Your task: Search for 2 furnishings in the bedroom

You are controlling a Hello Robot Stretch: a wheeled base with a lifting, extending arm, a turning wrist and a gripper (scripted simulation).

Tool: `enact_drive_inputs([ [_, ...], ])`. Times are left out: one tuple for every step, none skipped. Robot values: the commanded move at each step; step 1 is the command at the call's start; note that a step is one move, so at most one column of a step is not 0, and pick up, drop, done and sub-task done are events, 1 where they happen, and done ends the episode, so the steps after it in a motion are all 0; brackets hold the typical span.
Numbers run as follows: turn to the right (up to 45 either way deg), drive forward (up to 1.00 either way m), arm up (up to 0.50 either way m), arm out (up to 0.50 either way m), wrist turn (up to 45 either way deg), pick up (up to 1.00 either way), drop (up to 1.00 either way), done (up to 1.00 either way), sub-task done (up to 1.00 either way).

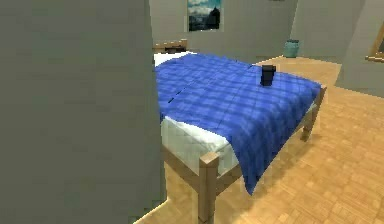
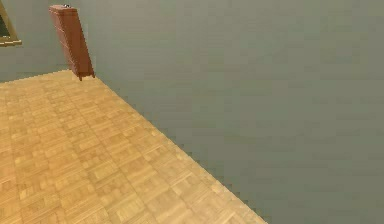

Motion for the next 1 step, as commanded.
enact_drive_inputs([
  [45.0, 0.00, 0.00, 0.00, 0.0, 0.00, 0.00, 0.00, 0.00],
])
